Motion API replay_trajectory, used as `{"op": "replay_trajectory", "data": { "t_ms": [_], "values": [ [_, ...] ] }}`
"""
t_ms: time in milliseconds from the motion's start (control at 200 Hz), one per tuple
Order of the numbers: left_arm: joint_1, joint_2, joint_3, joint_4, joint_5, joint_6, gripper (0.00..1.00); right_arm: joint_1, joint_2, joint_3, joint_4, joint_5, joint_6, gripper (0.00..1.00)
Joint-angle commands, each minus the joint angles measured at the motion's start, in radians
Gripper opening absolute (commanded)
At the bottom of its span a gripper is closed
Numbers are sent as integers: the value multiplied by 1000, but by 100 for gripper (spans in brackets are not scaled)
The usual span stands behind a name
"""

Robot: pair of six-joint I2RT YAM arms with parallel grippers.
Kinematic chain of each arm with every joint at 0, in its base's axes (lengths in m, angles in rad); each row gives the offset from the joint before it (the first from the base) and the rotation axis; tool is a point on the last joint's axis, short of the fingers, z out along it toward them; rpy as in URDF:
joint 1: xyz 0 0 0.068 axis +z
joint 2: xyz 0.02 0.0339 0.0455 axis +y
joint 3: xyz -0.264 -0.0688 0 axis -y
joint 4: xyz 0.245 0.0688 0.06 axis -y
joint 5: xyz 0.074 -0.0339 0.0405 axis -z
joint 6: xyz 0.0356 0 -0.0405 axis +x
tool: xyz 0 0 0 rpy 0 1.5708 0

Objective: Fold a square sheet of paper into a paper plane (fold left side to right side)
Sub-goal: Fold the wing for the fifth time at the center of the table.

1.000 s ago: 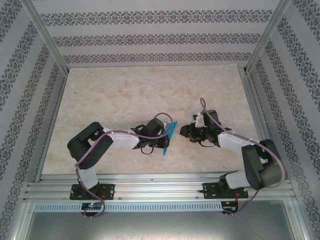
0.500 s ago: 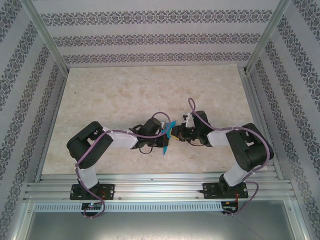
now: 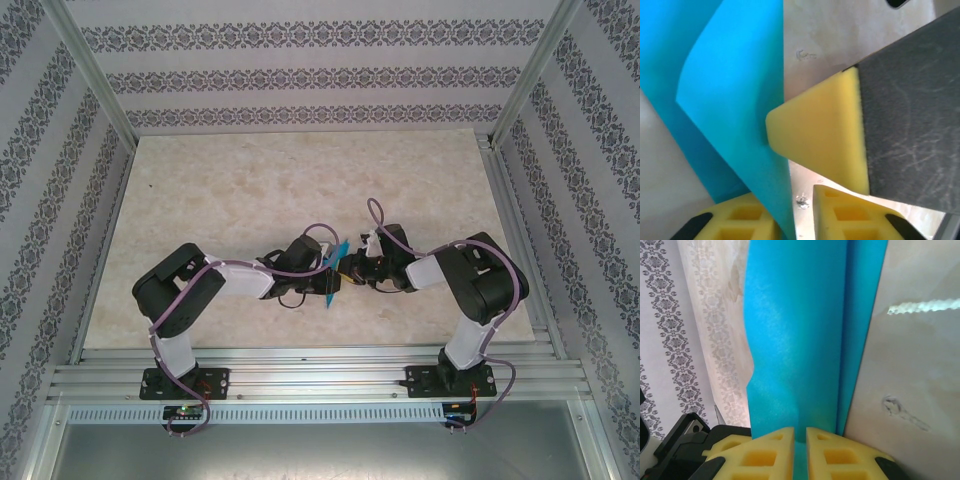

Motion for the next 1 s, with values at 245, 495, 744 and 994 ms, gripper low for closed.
{"op": "replay_trajectory", "data": {
  "t_ms": [245, 495, 744, 994],
  "values": [
    [19, -97, -44, -36, -6, 2, 44, 9, 20, 27, -24, 34, -43, 15],
    [56, -177, -42, -84, 15, 14, 56, 9, 13, 38, -37, 33, -48, 15],
    [130, -192, 11, -121, 83, 33, 52, 10, 15, 42, -53, 34, -55, 15],
    [160, -66, 111, -194, 77, 77, 44, 12, 14, 44, -55, 37, -58, 15]
  ]
}}
